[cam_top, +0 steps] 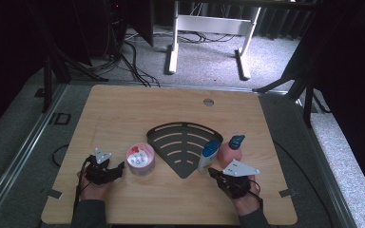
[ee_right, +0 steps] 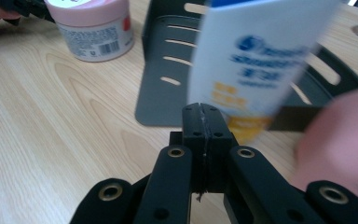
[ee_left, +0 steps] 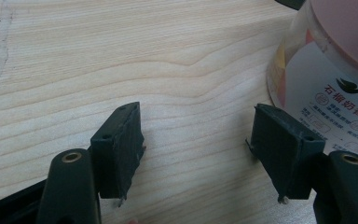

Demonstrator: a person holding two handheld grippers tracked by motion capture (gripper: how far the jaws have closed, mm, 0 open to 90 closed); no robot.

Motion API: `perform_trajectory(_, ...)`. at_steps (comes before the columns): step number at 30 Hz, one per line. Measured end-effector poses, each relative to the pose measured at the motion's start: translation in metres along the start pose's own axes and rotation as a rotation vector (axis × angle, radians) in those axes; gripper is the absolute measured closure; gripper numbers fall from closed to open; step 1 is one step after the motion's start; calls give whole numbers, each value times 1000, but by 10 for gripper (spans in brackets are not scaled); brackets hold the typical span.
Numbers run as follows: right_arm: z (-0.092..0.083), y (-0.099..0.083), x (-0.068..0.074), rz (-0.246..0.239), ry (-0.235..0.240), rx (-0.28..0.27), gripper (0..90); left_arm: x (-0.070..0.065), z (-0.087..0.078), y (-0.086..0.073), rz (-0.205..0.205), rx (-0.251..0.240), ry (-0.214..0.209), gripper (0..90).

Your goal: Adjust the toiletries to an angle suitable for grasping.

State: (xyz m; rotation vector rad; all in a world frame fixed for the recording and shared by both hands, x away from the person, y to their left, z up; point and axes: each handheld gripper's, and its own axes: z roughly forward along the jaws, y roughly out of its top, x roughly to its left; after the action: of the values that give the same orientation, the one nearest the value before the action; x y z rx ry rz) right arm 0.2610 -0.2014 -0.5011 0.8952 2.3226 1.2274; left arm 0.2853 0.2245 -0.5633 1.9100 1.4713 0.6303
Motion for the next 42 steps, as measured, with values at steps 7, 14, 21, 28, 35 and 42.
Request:
perform_trajectory(7, 17, 8, 12, -8, -13, -15, 900, 0, 0, 0, 0, 0, -1, 339)
perform_trajectory(14, 34, 19, 26, -10, -39, -50, 900, 0, 0, 0, 1, 0, -1, 339)
perform_trajectory(21, 50, 28, 33, 7, -90, -57, 900, 0, 0, 0, 1, 1, -1, 339)
perform_trajectory(28, 45, 25, 28, 28, -145, -45, 900, 0, 0, 0, 2, 0, -2, 338)
perform_trajectory(35, 32, 18, 24, 44, -189, -42, 900, 0, 0, 0, 2, 1, -2, 338)
perform_trajectory(42, 21, 11, 15, 68, -215, -48, 900, 0, 0, 0, 1, 0, -1, 339)
